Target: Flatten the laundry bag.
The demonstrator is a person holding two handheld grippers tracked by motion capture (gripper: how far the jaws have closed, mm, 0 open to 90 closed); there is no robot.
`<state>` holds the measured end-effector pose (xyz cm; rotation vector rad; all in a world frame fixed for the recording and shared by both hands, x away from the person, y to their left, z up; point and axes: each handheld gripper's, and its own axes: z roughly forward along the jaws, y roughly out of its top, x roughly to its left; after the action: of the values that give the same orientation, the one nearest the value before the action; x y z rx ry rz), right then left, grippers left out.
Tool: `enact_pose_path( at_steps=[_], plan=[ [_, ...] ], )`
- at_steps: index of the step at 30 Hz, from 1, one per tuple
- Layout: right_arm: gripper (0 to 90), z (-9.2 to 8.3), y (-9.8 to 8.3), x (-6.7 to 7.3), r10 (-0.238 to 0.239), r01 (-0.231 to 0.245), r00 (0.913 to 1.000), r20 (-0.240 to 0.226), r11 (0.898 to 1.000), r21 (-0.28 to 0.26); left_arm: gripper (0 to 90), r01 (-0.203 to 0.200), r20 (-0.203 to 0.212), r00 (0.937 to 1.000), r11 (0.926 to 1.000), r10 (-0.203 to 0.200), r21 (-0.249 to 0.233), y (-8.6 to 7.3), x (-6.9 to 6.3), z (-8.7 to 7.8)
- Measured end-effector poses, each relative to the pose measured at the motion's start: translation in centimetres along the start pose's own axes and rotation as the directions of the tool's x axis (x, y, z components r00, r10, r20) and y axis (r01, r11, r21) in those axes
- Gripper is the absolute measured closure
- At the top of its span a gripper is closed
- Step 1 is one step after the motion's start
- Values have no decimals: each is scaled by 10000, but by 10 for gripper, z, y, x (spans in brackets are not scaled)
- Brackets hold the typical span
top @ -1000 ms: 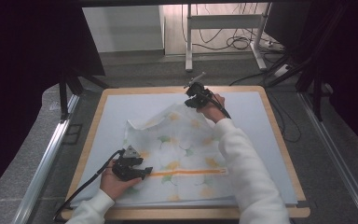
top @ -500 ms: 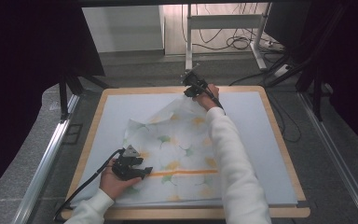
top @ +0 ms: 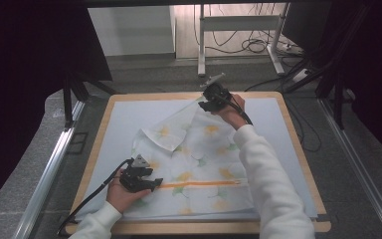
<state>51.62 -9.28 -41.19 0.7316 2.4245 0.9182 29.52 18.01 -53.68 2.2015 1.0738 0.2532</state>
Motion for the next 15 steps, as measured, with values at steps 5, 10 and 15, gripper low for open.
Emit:
enact_pose_path(
  at_steps=[5, 10, 15],
  plan=[
    [544, -28, -17, 20, 32, -55, 9977, -680, 9994, -334, 418, 0, -23, 10000, 10000, 0, -27, 0, 0, 0],
    [551, -42, -39, 40, 1, -27, 9937, -1123, 9997, -224, 418, 27, -26, 10000, 10000, -27, -54, 0, -1, 0],
    [565, -39, -74, 52, 759, -765, 9830, -1669, 9971, 27, 415, 30, -21, 10000, 10000, -30, -91, -1, -1, 0]
  ],
)
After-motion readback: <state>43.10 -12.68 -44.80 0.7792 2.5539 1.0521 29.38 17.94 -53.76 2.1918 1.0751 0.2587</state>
